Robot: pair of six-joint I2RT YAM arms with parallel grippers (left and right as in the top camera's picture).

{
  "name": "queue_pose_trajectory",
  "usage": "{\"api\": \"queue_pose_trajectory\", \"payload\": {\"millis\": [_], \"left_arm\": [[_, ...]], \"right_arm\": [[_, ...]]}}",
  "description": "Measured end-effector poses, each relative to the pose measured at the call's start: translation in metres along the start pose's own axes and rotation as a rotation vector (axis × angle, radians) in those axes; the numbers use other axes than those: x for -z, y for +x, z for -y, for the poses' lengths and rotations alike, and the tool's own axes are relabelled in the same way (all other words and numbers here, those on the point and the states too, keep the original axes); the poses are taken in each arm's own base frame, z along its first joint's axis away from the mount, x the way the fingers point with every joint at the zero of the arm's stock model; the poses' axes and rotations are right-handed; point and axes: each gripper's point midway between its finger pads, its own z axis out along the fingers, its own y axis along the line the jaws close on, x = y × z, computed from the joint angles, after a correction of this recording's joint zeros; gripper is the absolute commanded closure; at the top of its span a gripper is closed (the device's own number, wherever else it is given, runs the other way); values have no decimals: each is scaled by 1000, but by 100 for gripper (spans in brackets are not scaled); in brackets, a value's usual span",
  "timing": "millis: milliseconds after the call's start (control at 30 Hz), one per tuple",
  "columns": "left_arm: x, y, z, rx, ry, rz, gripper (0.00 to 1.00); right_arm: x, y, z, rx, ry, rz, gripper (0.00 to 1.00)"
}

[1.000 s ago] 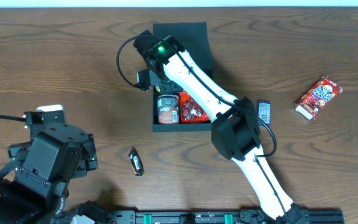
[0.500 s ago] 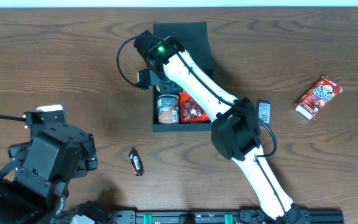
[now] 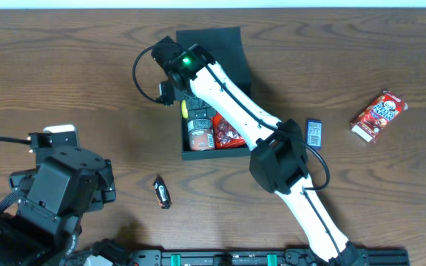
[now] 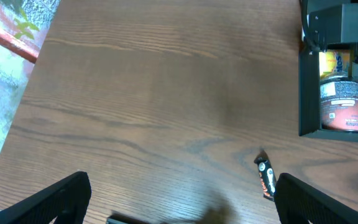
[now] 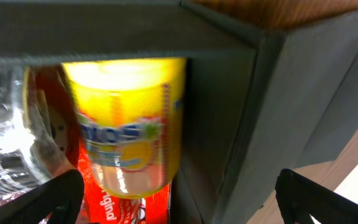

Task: Pack container
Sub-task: 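Release the Mentos bottle in the box's back-left corner and withdraw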

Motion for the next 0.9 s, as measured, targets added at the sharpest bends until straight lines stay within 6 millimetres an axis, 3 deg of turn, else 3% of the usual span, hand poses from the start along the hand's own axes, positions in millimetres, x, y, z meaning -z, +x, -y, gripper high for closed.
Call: {"api": "queue_pose_trajectory", "payload": {"millis": [233, 400, 533, 633, 733, 800, 900], "left_arm": [[0, 0, 0, 0, 0, 0, 5], [0, 0, 0, 0, 0, 0, 5], [0, 0, 0, 0, 0, 0, 5], [0, 0, 0, 0, 0, 0, 5], [0, 0, 0, 1, 0, 0, 5], [0, 0, 0, 1, 0, 0, 5], [0, 0, 1, 1, 3, -1, 5]], "right_arm": [[12, -5, 8, -50, 28, 33, 1], [68, -1, 29, -144, 119, 122, 1], [131, 16, 40, -252, 192, 206, 1], [176, 39, 40, -358, 204, 284, 1], [210, 75, 48, -539, 224, 341, 1], [225, 110, 53, -705, 230, 356, 1], [233, 158, 49, -931, 208, 329, 1]]}}
